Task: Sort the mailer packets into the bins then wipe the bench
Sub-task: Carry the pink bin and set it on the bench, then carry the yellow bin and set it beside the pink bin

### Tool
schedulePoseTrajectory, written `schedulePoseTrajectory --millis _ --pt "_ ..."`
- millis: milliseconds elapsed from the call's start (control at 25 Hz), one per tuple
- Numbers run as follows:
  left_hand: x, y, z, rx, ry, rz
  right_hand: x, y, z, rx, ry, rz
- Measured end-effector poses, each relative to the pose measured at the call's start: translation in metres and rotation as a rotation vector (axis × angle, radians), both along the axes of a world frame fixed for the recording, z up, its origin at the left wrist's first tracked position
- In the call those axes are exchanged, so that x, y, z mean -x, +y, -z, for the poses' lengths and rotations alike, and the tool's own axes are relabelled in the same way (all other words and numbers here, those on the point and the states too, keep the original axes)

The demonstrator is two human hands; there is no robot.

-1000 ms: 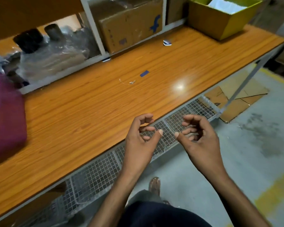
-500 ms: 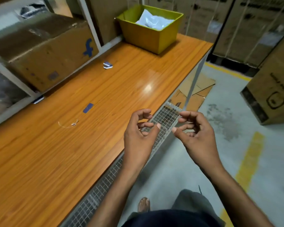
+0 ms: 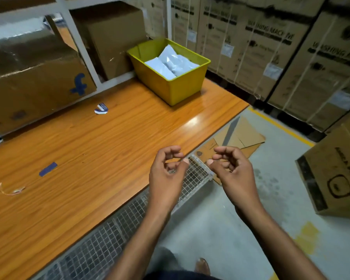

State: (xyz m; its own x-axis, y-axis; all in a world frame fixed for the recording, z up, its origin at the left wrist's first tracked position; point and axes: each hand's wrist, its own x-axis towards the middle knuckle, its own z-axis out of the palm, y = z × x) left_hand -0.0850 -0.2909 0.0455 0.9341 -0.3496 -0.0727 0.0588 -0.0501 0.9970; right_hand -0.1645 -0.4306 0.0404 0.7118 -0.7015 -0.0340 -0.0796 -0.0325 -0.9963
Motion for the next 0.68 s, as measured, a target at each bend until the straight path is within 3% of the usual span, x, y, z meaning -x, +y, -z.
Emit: schedulePoseTrajectory --millis 680 --pt "-0.248 -0.143 -0.007 0.035 -0.083 -0.379 -0.267 -0.178 -0.028 0.293 -0.065 -0.199"
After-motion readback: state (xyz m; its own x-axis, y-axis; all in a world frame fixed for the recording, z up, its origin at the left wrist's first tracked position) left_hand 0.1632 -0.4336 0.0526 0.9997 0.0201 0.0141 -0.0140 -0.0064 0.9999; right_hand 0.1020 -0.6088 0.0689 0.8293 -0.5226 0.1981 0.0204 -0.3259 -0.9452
